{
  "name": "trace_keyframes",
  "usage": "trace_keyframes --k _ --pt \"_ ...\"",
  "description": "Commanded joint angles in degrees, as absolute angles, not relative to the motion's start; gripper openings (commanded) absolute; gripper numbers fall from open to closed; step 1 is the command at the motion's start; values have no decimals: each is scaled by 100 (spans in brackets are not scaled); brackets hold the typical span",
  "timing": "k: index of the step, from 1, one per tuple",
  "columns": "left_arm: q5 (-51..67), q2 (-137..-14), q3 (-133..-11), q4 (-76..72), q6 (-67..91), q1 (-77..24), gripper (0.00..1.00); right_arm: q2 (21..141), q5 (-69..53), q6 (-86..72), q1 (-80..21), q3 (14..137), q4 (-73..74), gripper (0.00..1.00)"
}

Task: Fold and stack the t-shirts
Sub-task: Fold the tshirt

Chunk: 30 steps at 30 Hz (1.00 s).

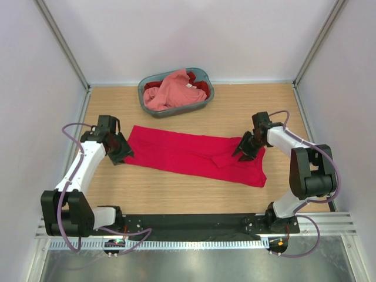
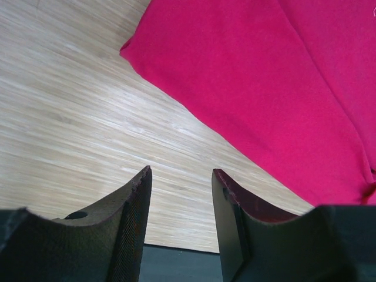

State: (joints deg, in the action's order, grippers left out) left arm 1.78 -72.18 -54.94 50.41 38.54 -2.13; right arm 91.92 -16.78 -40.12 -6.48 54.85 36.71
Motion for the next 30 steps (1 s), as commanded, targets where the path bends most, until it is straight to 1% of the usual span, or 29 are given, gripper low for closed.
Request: trace_keyframes --k 1,6,8,13,18,19,21,22,24,25,27,30 --pt "378 -7093 -5616 4931 3850 -229 47 9194 -1591 -4228 -712 5458 3533 43" --pt "413 -7172 -5695 4896 3850 -229 46 9070 -1529 -4254 -738 5283 3586 42" --pt "431 -7198 -5713 4869 3850 -229 46 9000 -1547 -4315 -747 5142 3394 41" --pt "466 -7242 -5713 4852 3841 -237 46 9105 -1494 -4324 -747 5150 3323 41" --pt "466 -7242 -5722 4869 3806 -246 46 9193 -1442 -4315 -756 5414 3322 32" --pt "457 -7242 -5722 4869 3806 -246 46 9202 -1415 -4324 -756 5449 3322 28" --pt "457 -7251 -5713 4852 3806 -246 46 9255 -1406 -4333 -765 5528 3322 24" --pt "466 -7260 -5704 4852 3806 -246 46 9281 -1406 -4359 -765 5537 3322 19" --pt "475 -7260 -5704 4834 3806 -246 46 9351 -1441 -4403 -765 5572 3305 14" --pt "483 -7268 -5713 4834 3806 -246 46 9360 -1459 -4403 -782 5590 3305 9" --pt "483 -7260 -5748 4834 3797 -246 46 9352 -1476 -4465 -791 5669 3296 1" --pt "475 -7286 -5766 4825 3788 -237 46 9447 -1573 -4570 -835 5853 3261 1"
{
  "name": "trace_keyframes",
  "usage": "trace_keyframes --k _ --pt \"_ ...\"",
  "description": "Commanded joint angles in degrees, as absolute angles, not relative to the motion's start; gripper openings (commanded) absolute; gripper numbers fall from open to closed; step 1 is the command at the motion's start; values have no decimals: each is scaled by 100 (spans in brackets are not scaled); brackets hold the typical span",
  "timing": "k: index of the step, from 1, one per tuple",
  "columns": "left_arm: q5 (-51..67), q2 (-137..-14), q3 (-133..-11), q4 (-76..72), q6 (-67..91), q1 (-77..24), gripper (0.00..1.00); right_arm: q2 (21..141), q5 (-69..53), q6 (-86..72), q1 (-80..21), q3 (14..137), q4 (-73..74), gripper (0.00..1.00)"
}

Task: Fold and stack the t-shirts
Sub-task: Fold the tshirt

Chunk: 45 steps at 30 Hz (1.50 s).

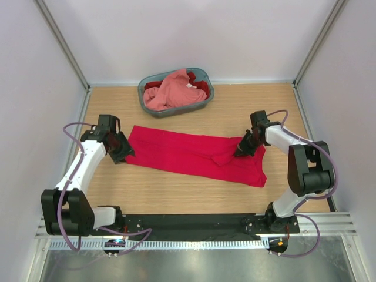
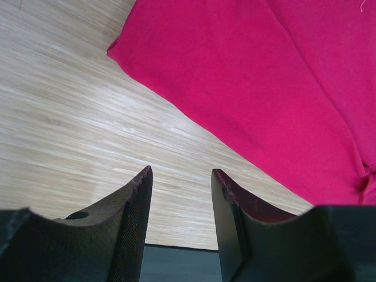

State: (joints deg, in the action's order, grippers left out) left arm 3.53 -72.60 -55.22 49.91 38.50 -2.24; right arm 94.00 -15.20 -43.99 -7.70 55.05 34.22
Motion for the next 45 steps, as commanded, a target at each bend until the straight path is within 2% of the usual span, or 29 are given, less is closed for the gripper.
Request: trace_keyframes --k 1,5,6,9,11,12,14,20,25,27,34,37,45 --pt "475 -7304 -5766 4816 3788 -246 46 9500 -1608 -4623 -844 5914 3226 1" --pt "492 -7356 -5774 4764 3797 -237 46 9913 -1784 -5139 -949 6503 2841 4" --pt "483 -7356 -5766 4755 3797 -255 46 10027 -1828 -5202 -984 6661 2787 17" --pt "501 -7409 -5792 4746 3788 -255 46 10668 -2196 -5134 -1107 7756 3030 40" --pt "483 -7400 -5827 4772 3771 -264 46 10626 -2197 -4818 -1090 8111 3198 46" --pt "431 -7392 -5871 4764 3753 -281 46 10548 -2093 -4329 -1099 8243 3330 55" --pt "396 -7383 -5906 4816 3665 -299 46 10320 -1592 -3939 -1064 8455 3857 64" --pt "325 -7514 -6064 4869 3341 -404 47 9512 -811 -3279 -642 7666 4728 66" --pt "308 -7847 -6284 4913 3129 -650 48 8799 -379 -3322 -168 6410 4641 63" --pt "238 -7927 -6407 4939 3094 -799 48 8588 -27 -3594 -149 6189 4684 59" --pt "-140 -8059 -6671 4966 3129 -1432 49 8095 -26 -4903 -360 5336 4641 63" --pt "-281 -8086 -6697 4975 3164 -1722 49 8138 517 -5474 -676 5326 4816 65" --pt "-562 -7972 -6715 5062 3103 -2022 50 9192 1072 -7004 -1353 5449 4571 67"
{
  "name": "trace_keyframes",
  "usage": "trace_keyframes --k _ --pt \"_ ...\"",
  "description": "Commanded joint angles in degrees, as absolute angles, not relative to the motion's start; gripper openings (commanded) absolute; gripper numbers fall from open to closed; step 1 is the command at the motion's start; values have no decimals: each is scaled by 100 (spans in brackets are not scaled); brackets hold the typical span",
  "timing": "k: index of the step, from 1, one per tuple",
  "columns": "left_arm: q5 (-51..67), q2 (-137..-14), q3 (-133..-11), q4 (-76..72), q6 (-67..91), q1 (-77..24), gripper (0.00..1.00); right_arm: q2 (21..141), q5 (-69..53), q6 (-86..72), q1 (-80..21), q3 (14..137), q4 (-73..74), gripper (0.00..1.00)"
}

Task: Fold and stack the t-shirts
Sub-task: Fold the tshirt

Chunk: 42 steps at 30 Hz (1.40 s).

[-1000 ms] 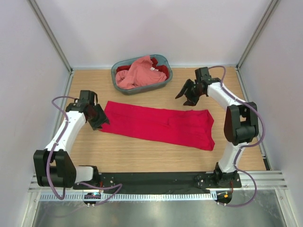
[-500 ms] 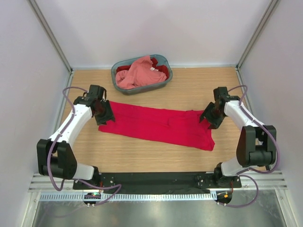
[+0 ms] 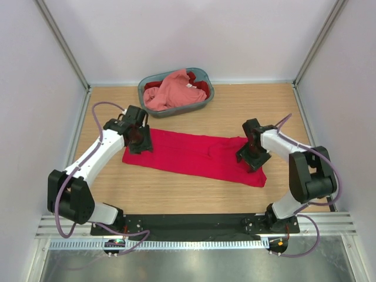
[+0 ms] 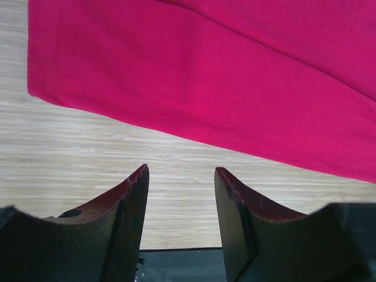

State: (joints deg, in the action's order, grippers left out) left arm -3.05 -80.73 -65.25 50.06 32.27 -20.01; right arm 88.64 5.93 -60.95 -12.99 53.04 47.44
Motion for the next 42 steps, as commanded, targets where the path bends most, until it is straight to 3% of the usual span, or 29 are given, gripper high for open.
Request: trace_keyframes --k 1,8,12,20,24,31,36,39,42 --pt "-597 -7911 -6732 5115 3085 -2021 50 9289 1159 -7074 -1345 5571 4588 67" --pt "-861 -7568 -6768 5352 2892 -2048 52 10352 2074 -6830 -1108 6336 4685 70" --pt "-774 -7479 -6689 5388 2883 -2100 53 11152 2547 -5858 -923 7056 4675 70" --pt "-782 -7655 -6942 5396 2892 -2618 59 13478 3199 -3447 -150 10402 5071 74" --pt "-887 -7778 -7180 5563 2927 -2654 60 13939 3542 -2690 -123 12081 5475 79" --pt "-949 -7621 -7383 5660 2821 -2654 61 12537 2928 -2566 -658 11506 5660 86" --pt "-993 -7287 -7321 5678 2716 -2663 61 11796 2189 -2627 -2341 10715 5564 86" --pt "-1133 -7023 -7339 5765 2619 -2654 61 11654 1926 -2812 -3327 10364 5302 84" --pt "-1388 -6891 -7418 5940 2601 -2654 60 11768 1724 -3233 -3795 10205 5116 74"
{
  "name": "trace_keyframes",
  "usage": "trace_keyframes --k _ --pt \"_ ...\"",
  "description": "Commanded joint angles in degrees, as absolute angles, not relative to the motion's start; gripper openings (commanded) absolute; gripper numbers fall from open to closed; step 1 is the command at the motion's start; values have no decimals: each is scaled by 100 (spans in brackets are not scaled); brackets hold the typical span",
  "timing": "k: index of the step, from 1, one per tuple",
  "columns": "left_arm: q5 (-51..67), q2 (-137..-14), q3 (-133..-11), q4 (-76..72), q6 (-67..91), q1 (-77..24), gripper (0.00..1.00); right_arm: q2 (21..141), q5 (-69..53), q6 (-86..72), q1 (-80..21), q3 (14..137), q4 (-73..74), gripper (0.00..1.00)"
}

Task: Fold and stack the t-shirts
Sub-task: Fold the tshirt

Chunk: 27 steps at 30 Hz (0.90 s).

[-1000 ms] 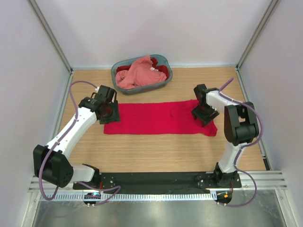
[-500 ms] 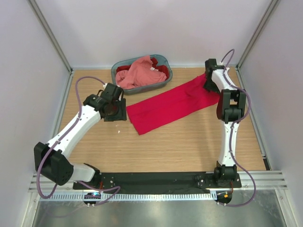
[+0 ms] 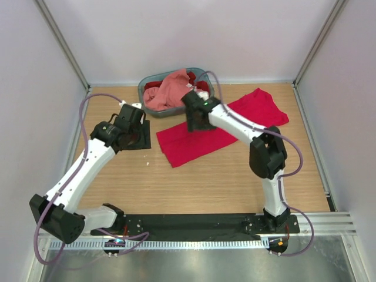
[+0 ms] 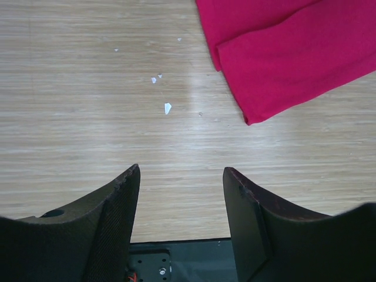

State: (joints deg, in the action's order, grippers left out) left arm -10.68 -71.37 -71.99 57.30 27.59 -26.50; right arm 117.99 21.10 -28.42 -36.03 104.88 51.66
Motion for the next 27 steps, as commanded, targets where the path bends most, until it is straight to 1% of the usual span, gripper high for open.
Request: trace_keyframes --k 1,4,5,8,14,17,20,21,23,24,26,27 --pt "-1423 -6891 -7444 5976 2602 -2680 59 11803 1636 -3426 -4040 10161 5046 62" --pt "-1485 -6838 -7453 6012 2619 -2794 59 11944 1704 -3551 -4568 10064 4755 47" --pt "-1511 -6829 -7453 6012 2610 -2830 59 11997 1792 -3603 -4666 10063 4703 45" --pt "-1538 -6820 -7436 5950 2610 -2900 59 12260 1828 -3674 -4912 10116 4439 45" --pt "-1661 -6847 -7418 5941 2689 -3023 59 12761 1820 -3752 -5089 10476 4333 45" --pt "-1862 -6838 -7392 5985 2733 -3041 59 12762 1793 -3893 -5141 10293 4333 45" --pt "-2048 -6812 -7409 5994 2733 -3041 59 12465 1740 -4043 -5212 9644 4166 45" --pt "-2039 -6812 -7409 5977 2716 -3041 60 12350 1714 -4095 -5247 9207 4070 45" --pt "-1768 -6847 -7418 5907 2584 -3041 59 11939 1688 -4253 -5299 8730 4034 44" --pt "-1662 -6864 -7418 5871 2540 -3041 59 11796 1687 -4306 -5317 8223 4025 44" --pt "-1232 -6899 -7392 5766 2331 -3032 60 11401 1705 -4507 -5396 7676 4008 44" --pt "-1065 -6943 -7374 5670 2260 -3041 60 10956 1696 -4561 -5431 7107 3964 44"
